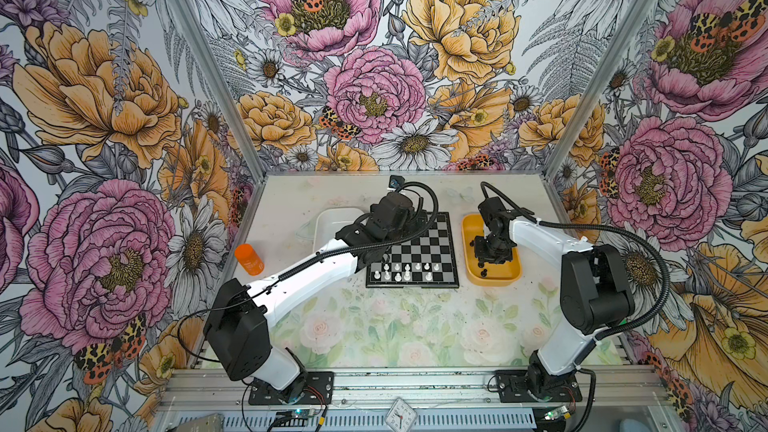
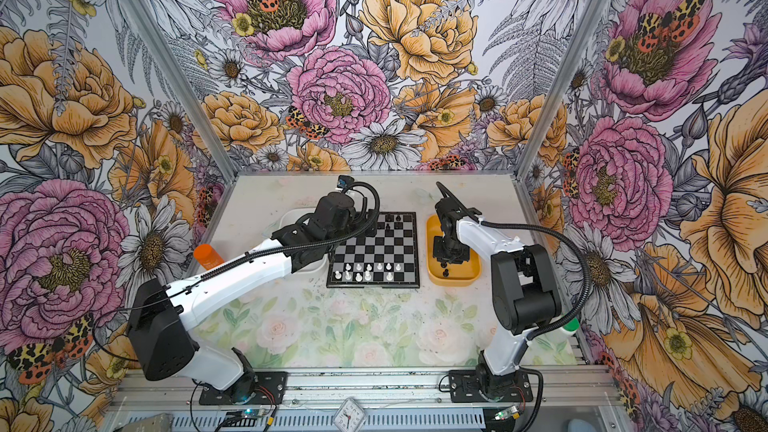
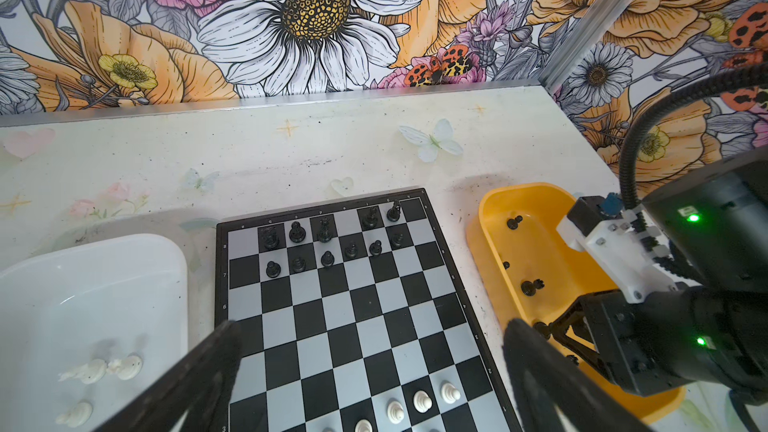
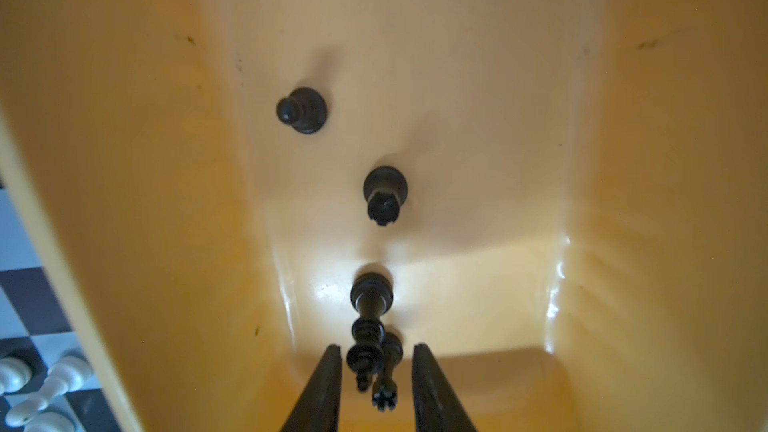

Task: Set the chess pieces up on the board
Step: 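Close the right gripper on the black piece nearest the robot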

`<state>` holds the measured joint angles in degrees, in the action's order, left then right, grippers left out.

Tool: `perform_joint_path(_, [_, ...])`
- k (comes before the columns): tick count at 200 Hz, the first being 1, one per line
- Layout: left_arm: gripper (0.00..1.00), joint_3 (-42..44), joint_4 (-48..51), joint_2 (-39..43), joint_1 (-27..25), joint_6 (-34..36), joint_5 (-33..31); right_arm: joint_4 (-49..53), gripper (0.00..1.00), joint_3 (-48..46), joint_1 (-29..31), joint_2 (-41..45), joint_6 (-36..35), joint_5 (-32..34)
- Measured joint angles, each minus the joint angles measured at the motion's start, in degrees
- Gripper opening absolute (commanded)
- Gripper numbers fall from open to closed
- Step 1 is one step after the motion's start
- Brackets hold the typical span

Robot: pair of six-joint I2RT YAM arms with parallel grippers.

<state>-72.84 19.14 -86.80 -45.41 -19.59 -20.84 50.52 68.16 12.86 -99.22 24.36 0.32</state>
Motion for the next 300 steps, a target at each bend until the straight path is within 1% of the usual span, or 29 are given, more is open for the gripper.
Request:
perform_joint_path(199, [0.99,0.00,0.42,0.59,0.66,0.00,0.00,-0.26,0.23,2.03,0.31,-2.03,-0.02,0.02])
perform_joint_path(258, [0.99,0.00,0.61,0.59,0.83,0.00,0.00,-0.24,0.23,2.25,0.31,-3.04,-0.02,0.04])
perform_joint_path(300, [0.99,0.00,0.63,0.61,0.98,0.02,0.00,-0.24,0.19,2.29,0.31,-3.04,-0.33,0.09])
